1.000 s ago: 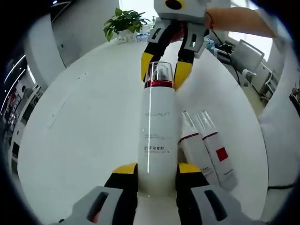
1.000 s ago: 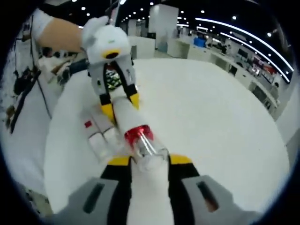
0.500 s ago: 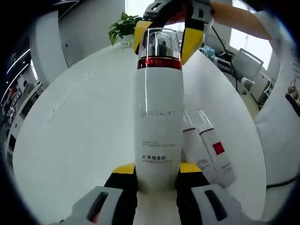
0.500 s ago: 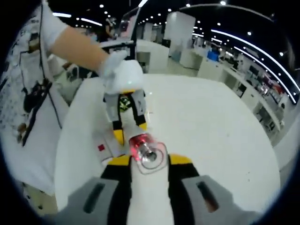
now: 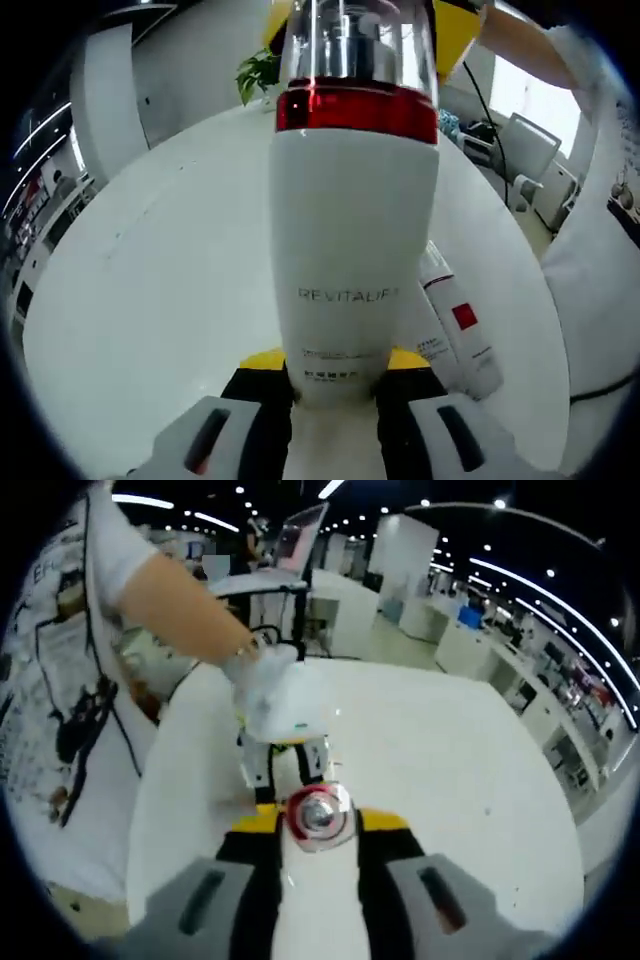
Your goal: Arrange the skincare products in the storage area until every visible bottle or jar stands upright without overlapping.
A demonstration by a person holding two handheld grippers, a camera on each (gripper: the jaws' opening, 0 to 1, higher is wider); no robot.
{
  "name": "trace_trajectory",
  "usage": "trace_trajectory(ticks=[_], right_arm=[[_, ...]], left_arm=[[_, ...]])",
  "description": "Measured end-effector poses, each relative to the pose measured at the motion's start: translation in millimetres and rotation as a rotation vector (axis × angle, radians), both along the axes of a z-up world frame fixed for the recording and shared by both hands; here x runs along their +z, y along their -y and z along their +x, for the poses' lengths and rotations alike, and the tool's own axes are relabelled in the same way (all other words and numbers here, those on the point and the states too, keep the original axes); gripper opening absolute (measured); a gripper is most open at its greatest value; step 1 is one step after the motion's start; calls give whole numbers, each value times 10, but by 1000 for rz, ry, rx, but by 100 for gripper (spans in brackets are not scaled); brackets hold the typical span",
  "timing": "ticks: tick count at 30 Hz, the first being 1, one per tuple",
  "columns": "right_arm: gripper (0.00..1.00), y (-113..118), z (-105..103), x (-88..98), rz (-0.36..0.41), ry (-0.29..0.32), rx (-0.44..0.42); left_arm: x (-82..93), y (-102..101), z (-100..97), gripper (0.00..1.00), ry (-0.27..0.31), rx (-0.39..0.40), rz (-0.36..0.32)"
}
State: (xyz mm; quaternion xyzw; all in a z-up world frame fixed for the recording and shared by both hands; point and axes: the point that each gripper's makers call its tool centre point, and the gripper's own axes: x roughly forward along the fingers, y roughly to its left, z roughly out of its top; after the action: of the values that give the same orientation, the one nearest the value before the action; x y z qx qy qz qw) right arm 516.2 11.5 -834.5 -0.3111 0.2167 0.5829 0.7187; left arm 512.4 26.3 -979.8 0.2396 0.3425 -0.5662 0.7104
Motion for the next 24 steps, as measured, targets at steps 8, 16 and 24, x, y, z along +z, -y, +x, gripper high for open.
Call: trace_trajectory(ticks=[8, 16, 24], right_arm=[[26, -142, -8, 25, -28, 30, 8], [26, -212, -20, 33, -34, 56, 18], [25, -311, -42, 43, -56, 69, 47]], left_arm=[[7, 5, -3, 30, -4, 6, -7], [6, -2, -9, 31, -2, 8, -26], [10, -7, -14, 31, 4, 24, -80]])
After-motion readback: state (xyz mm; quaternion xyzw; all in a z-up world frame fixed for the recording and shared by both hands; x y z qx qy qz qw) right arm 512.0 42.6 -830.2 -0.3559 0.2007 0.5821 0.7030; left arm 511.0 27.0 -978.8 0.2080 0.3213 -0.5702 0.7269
